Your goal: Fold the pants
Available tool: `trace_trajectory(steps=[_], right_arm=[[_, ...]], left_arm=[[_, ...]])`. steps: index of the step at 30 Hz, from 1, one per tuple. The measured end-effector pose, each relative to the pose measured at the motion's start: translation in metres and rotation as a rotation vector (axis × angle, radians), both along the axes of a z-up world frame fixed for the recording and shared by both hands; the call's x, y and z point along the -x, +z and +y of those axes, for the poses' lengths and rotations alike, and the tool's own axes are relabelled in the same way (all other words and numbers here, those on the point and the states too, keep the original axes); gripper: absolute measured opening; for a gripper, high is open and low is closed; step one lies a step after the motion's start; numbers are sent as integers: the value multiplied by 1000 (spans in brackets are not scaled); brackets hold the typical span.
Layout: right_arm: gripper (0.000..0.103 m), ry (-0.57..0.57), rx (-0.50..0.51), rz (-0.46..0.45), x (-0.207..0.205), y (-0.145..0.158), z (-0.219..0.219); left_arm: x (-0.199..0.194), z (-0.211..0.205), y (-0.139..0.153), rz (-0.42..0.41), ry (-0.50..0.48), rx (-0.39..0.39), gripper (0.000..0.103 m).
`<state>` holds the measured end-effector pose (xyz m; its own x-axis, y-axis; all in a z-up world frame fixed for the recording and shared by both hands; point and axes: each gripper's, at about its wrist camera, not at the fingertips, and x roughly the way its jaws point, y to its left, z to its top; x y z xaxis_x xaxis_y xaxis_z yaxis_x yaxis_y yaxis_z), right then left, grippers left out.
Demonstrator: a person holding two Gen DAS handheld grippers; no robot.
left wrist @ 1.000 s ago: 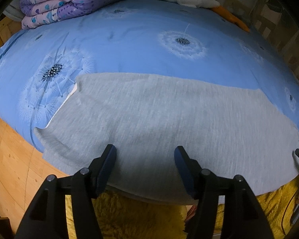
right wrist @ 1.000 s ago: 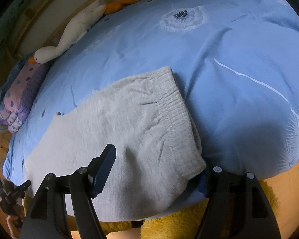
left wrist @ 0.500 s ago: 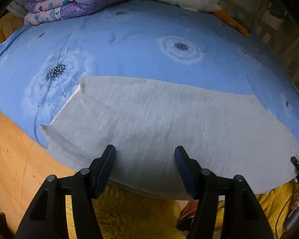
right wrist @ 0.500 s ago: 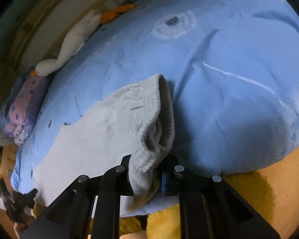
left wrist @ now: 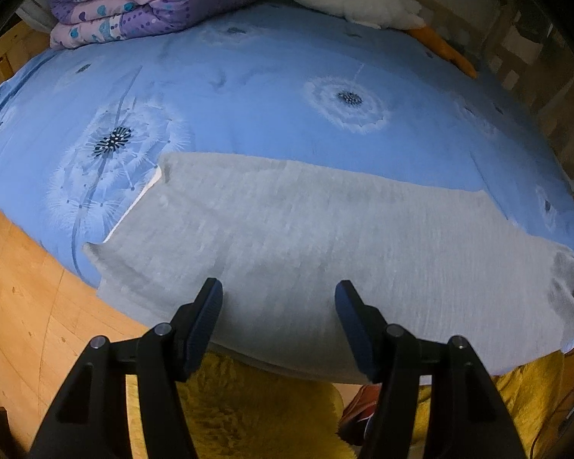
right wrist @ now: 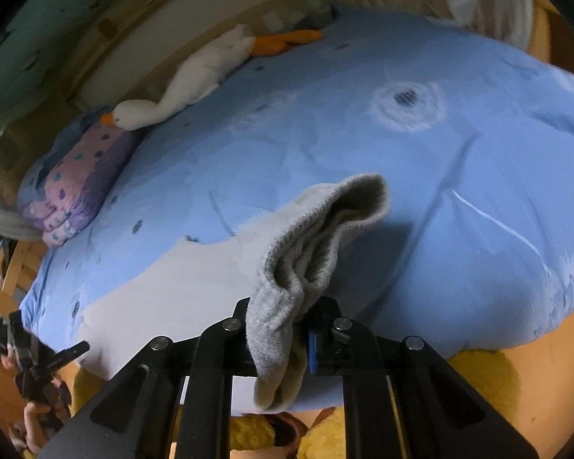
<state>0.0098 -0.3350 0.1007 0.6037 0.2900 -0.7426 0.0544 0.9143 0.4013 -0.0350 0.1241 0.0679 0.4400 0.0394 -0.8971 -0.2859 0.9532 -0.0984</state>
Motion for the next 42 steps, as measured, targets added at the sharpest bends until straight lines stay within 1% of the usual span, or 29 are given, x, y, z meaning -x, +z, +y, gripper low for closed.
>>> trace_trajectory(steps=[9,16,23,26,30,36,42], right_arm=[[15,129,41,-58,-5,32,47],[14,211,33,-77,-11,44,77],[14,311,26,-94,-17,50,118],[14,362,25,-105,-21,54,141],[14,428,17,-119,-23,59,169],[14,526,12,-130,-28,65,219],[14,621,54,-126,-30,62,275]], left_arm=[[-1,2,3,-3,-1,-3,65],[-2,6,10,-9,-1,-12,65],[0,18,22,-25,2,-20,65],[1,27,27,-35,9,-20,65],[3,41,30,-48,27,20,65],[7,57,31,-49,59,12,65],[9,73,30,-53,87,23,65]])
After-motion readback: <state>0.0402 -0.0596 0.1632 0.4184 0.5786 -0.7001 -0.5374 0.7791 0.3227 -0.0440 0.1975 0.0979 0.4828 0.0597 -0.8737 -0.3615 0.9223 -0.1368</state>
